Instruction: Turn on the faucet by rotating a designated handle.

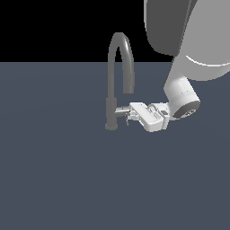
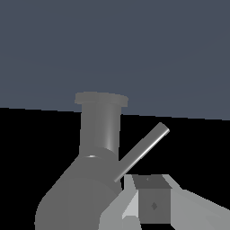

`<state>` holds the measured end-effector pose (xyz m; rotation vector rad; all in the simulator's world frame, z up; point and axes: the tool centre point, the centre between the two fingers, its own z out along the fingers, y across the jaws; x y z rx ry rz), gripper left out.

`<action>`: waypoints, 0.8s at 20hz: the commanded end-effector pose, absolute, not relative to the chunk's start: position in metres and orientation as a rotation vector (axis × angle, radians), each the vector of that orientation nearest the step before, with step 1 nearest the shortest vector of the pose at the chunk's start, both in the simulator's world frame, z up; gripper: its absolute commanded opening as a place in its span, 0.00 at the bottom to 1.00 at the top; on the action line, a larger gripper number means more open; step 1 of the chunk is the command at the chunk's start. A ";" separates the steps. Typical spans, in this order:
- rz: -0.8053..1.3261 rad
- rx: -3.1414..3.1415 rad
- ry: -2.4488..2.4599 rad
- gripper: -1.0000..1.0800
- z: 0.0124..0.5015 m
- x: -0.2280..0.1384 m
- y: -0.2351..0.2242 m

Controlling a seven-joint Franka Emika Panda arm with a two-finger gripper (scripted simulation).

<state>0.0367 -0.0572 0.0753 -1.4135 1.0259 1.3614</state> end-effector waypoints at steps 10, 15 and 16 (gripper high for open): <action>1.369 -1.396 1.064 0.00 0.043 0.047 -0.052; 1.374 -1.390 1.073 0.00 0.033 0.050 -0.051; 1.376 -1.389 1.075 0.00 0.031 0.051 -0.050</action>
